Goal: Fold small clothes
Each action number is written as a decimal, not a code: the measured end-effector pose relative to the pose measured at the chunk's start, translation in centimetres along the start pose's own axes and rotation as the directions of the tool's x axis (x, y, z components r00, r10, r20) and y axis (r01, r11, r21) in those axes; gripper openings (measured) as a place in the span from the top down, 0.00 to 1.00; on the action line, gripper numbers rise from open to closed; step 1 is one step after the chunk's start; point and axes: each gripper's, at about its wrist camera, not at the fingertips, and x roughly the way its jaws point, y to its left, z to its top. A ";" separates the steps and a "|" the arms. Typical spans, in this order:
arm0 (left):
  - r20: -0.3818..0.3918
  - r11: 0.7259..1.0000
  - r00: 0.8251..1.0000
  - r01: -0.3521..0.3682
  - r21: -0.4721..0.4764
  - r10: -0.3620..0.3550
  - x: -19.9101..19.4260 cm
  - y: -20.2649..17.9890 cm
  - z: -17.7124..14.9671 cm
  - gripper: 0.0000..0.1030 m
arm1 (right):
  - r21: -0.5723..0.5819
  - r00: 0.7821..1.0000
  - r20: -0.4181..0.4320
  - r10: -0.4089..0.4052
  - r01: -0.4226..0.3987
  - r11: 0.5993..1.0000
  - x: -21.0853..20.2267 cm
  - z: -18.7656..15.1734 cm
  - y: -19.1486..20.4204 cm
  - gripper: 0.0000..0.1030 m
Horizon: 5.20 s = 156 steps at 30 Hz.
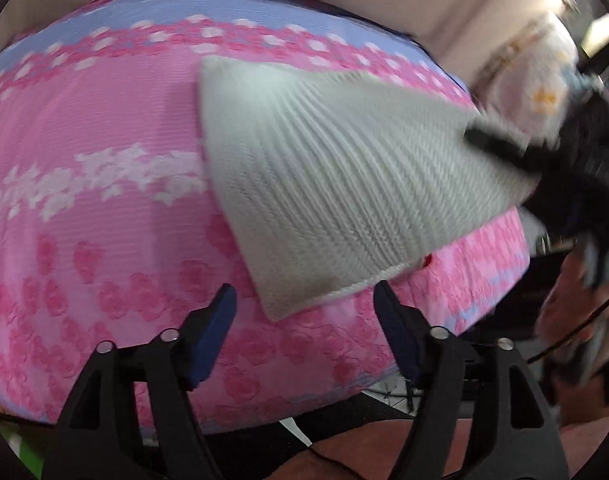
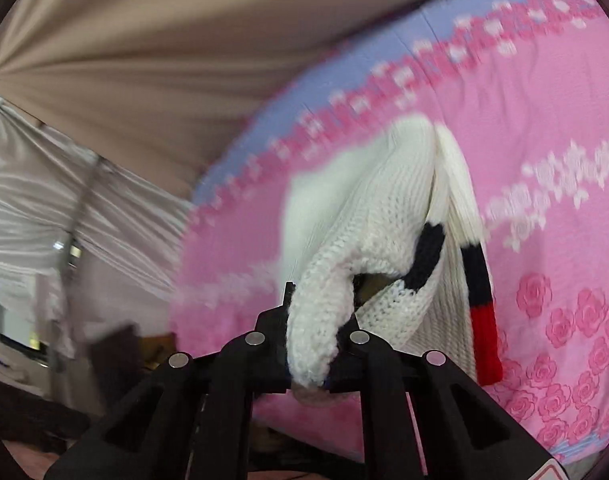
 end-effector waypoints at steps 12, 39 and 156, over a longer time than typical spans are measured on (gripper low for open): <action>0.015 1.000 1.000 0.003 0.027 -0.003 1.1 1.1 1.1 0.88 | 0.058 0.995 -0.034 -0.093 0.095 0.994 0.2 -3.2 -4.3 0.90; 0.091 0.978 0.978 -0.177 -0.107 0.187 0.1 3.3 3.9 0.59 | -0.243 0.899 0.110 -0.424 0.438 0.866 3.7 1.7 -2.8 0.73; 0.129 0.889 0.981 -0.069 -0.452 0.142 -3.1 30.7 1.4 0.40 | -0.217 0.984 -0.107 -0.142 0.116 0.969 25.8 -3.3 9.8 0.93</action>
